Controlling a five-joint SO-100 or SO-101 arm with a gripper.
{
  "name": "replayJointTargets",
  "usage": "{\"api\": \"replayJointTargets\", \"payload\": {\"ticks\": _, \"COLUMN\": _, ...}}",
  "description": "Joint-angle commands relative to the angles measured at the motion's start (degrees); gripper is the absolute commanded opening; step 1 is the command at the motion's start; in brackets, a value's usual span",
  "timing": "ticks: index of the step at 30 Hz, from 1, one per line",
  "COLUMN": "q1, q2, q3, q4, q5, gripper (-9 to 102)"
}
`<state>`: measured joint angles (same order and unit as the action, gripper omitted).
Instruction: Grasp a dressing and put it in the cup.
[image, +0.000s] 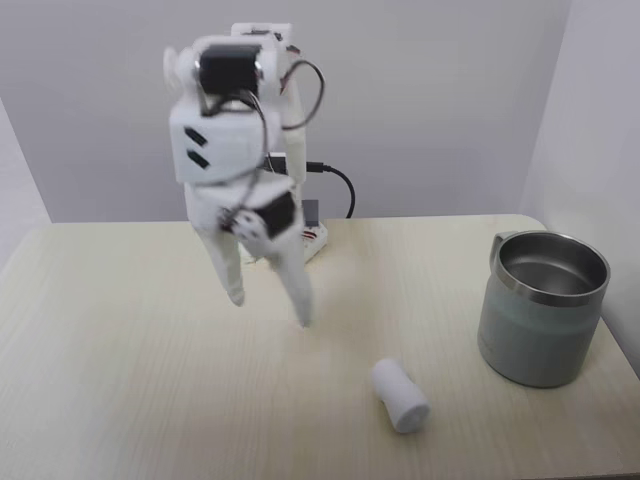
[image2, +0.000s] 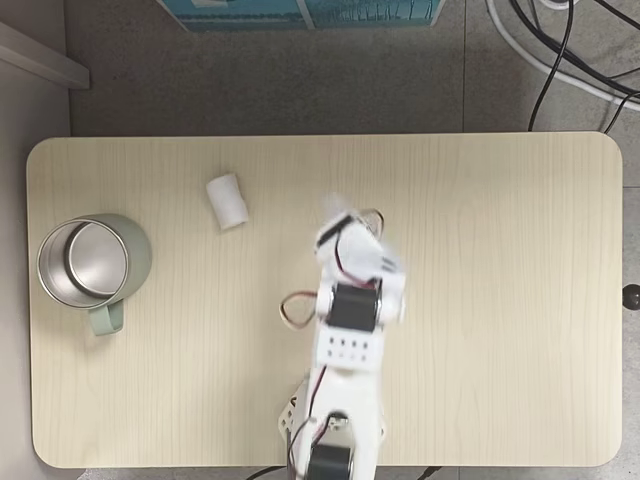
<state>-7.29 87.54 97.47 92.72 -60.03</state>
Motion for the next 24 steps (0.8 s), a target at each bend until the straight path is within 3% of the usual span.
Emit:
{"api": "replayJointTargets", "payload": {"ticks": 1, "q1": -6.06, "q2": -0.26, "q3": 3.25, "q4": 0.88, "q5": -3.25, "gripper": 35}}
{"api": "replayJointTargets", "payload": {"ticks": 10, "q1": -17.93, "q2": 10.28, "q3": 8.61, "q4": 1.49, "q5": -6.68, "gripper": 41}}
{"api": "replayJointTargets", "payload": {"ticks": 24, "q1": -19.34, "q2": 42.01, "q3": 28.92, "q4": 4.13, "q5": -5.89, "gripper": 41}}
